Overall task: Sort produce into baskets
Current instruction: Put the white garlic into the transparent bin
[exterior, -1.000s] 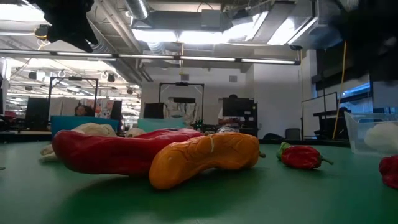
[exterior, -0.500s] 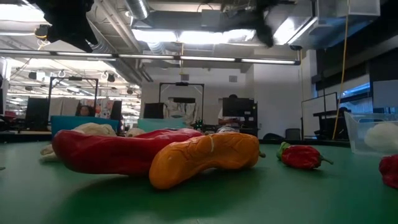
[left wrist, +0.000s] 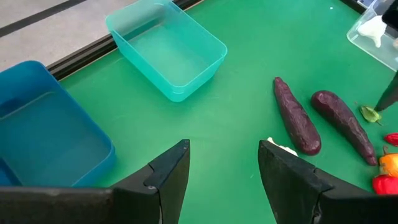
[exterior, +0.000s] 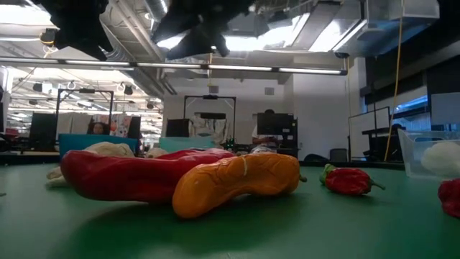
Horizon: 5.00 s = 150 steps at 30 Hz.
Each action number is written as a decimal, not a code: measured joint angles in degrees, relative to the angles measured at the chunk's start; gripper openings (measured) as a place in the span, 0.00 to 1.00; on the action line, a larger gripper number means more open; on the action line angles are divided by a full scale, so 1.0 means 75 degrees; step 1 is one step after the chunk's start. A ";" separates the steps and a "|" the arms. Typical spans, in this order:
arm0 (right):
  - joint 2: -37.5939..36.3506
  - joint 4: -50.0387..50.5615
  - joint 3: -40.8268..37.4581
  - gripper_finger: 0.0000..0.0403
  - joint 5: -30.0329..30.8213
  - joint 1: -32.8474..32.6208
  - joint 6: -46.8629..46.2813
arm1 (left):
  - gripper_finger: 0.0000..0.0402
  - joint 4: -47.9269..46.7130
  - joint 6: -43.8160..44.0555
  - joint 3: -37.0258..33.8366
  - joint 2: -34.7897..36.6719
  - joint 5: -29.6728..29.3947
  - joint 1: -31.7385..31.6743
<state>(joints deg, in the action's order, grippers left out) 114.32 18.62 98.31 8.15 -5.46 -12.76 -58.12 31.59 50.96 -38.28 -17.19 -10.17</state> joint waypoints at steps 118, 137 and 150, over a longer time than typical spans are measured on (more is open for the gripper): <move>-0.2724 0.9546 0.0629 0.36 0.1504 -0.1727 -0.4564 | 0.46 -0.0395 0.0003 -0.0009 0.0000 -0.0460 0.0003; -0.5566 0.9010 -0.6070 0.37 -0.0528 -0.2621 -1.3863 | 0.46 -0.0362 0.0017 -0.0009 -0.0001 -0.0460 0.0000; -0.5566 0.8797 -0.6288 0.69 -0.0266 -0.2620 -1.3858 | 0.46 -0.0336 0.0029 -0.0009 0.0000 -0.0467 0.0002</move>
<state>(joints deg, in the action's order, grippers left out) 72.58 84.59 51.16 6.16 -25.11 -116.70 -60.64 31.81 50.89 -38.29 -20.69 -10.16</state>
